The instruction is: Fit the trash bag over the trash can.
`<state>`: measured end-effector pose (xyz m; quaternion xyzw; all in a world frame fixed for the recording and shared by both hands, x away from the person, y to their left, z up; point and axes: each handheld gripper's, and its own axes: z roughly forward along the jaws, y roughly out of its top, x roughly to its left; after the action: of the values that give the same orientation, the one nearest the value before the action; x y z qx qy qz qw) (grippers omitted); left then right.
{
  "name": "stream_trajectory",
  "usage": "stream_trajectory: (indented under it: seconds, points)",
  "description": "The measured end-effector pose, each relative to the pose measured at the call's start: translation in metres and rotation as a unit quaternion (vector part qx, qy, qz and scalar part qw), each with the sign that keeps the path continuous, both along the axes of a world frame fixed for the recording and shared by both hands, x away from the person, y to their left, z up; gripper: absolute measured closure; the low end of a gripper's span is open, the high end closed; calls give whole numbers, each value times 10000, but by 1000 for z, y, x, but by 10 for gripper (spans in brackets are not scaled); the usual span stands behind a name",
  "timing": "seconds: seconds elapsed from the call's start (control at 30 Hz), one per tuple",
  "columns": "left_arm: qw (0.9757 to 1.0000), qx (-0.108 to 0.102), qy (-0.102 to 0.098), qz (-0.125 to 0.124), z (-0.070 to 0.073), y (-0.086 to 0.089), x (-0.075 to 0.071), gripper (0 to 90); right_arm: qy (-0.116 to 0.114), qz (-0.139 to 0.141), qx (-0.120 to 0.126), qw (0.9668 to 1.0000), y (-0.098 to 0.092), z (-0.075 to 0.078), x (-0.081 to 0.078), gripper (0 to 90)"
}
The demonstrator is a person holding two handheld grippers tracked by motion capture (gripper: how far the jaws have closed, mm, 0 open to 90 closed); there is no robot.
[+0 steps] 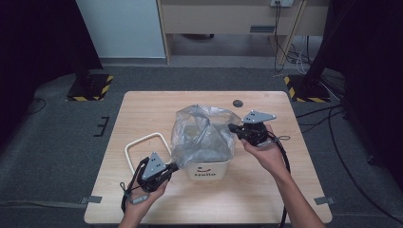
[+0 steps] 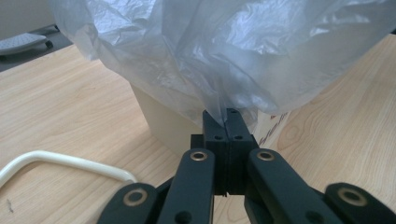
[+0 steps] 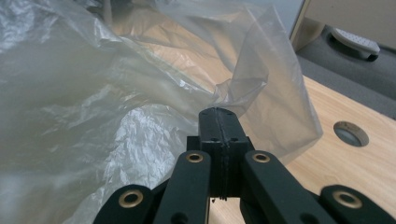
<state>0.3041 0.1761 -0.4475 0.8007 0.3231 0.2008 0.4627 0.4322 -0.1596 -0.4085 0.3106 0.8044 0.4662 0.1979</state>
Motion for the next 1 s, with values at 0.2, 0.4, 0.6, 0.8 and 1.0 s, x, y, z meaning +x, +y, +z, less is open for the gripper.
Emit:
stream_trajectory:
  seconds: [0.2, 0.4, 0.6, 0.8, 1.0]
  points:
    - [9999, 109, 84, -23, -6, -2, 2, 900, 82, -70, -137, 9998, -2, -11, 2, 900]
    - [9999, 116, 103, 51, -10, -5, 7, 900, 168, -48, -187, 9997, -1, -15, 2, 900]
    - [9997, 179, 99, 141, -12, -9, 13, 900, 209, -18, -246, 9995, -1, -16, 1, 900]
    - [9996, 216, 99, 170, -13, -11, 16, 900, 205, 32, -294, 9994, -2, -16, -1, 900]
    - [9996, 263, 82, 88, -11, -11, 5, 900, 177, 32, -260, 9995, -5, -17, -4, 900]
